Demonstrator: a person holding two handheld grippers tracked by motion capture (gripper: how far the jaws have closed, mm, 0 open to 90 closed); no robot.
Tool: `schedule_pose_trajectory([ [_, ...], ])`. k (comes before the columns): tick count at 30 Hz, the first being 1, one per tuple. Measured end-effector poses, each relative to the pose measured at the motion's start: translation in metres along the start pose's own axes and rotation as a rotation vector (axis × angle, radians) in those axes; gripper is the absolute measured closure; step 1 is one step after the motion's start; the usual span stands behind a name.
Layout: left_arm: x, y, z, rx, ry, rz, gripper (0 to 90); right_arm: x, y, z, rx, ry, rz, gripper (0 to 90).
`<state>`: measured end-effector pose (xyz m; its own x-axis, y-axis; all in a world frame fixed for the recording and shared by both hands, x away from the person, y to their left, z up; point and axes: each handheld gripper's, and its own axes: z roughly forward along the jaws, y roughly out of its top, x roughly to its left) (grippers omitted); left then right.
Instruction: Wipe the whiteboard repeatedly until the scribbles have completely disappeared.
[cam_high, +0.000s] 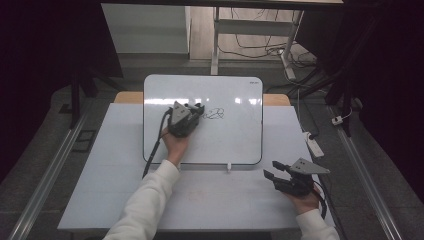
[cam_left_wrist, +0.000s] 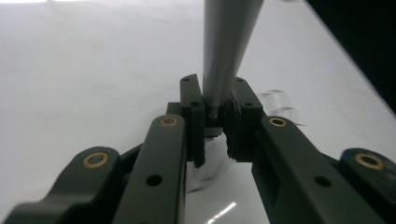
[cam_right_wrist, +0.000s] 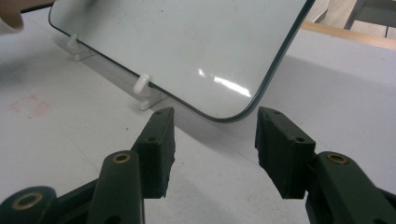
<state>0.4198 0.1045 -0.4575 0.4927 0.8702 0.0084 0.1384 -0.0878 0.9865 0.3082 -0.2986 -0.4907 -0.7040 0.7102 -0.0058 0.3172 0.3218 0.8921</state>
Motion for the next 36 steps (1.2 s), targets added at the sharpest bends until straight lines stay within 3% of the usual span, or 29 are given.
schedule_pose_trajectory([
  [2,0.007,0.0,-0.003,-0.002,0.004,-0.018,78.4,0.001,0.0,0.0,0.0,-0.001,-0.001,47.1],
  [4,0.002,-0.001,-0.001,-0.004,0.003,-0.011,78.4,0.003,0.001,0.0,0.002,0.001,-0.005,47.0],
  [7,-0.017,-0.004,0.009,-0.007,-0.034,0.011,78.4,0.004,0.002,0.001,0.002,0.0,-0.009,47.0],
  [13,-0.045,0.0,0.032,-0.005,-0.102,0.009,78.4,0.002,0.001,-0.002,-0.003,-0.006,-0.002,47.0],
  [15,-0.044,0.002,0.032,0.0,-0.106,0.014,78.3,0.001,0.001,-0.002,-0.003,-0.005,-0.001,47.0],
  [17,-0.036,0.004,0.027,-0.002,-0.078,0.021,78.4,0.001,0.0,-0.002,-0.005,-0.004,0.001,47.0],
  [20,-0.018,0.006,0.019,-0.012,-0.035,-0.015,78.4,0.001,0.0,-0.002,-0.002,-0.002,0.002,47.0],
  [22,-0.016,0.007,0.019,-0.013,-0.029,-0.018,78.3,0.002,0.001,-0.001,-0.001,-0.002,-0.001,46.9],
  [24,-0.025,0.006,0.024,-0.017,-0.043,-0.012,78.4,0.003,0.001,-0.001,-0.003,-0.003,-0.006,46.9],
  [29,-0.063,0.003,0.045,-0.002,-0.129,0.022,78.4,0.003,0.002,-0.002,-0.005,-0.005,-0.005,46.9],
  [31,-0.069,0.005,0.047,0.004,-0.131,0.043,78.4,0.002,0.001,-0.002,-0.004,-0.008,-0.002,46.9],
  [34,-0.055,0.01,0.044,-0.004,-0.094,0.029,78.3,0.001,0.0,-0.003,-0.008,-0.005,0.002,46.9],
  [36,-0.04,0.013,0.039,-0.011,-0.064,-0.006,78.4,0.001,0.001,-0.003,-0.009,-0.004,0.001,46.8],
])
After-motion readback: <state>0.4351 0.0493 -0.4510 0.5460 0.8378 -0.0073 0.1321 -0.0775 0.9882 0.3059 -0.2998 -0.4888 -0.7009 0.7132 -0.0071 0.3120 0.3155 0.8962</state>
